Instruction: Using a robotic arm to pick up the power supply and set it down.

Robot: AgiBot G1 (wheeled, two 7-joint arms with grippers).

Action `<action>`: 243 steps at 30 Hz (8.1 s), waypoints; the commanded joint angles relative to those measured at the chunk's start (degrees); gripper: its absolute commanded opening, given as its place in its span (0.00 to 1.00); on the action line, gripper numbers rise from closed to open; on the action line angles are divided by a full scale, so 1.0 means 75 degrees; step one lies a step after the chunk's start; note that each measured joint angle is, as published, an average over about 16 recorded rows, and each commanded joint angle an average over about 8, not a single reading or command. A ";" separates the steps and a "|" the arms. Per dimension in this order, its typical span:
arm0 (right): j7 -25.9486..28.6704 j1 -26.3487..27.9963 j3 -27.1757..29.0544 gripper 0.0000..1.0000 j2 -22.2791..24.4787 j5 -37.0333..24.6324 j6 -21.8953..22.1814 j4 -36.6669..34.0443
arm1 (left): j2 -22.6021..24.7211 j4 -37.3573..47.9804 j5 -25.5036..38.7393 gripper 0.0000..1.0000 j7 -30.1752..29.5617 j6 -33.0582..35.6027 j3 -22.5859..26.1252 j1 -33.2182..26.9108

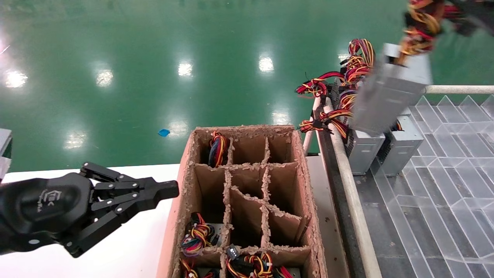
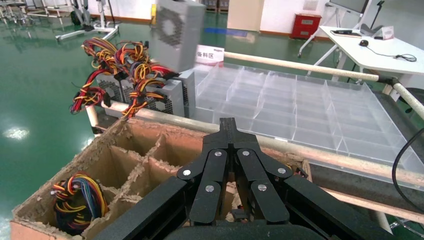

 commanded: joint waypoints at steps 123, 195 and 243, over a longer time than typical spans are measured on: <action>0.0745 -0.1424 -0.3141 1.00 0.0035 -0.0176 0.2912 -0.0024 | 0.0000 0.0000 0.0000 0.00 0.0000 0.0000 0.0000 0.0000; 0.0490 -0.4669 -0.0008 1.00 -0.1178 0.3878 -0.1085 -0.0535 | 0.0000 0.0000 0.0000 1.00 0.0000 0.0000 0.0000 0.0000; 0.0592 -0.4912 0.0226 1.00 -0.1279 0.4104 -0.1495 -0.0584 | -0.0001 0.0002 0.0000 1.00 0.0000 -0.0002 -0.0001 0.0001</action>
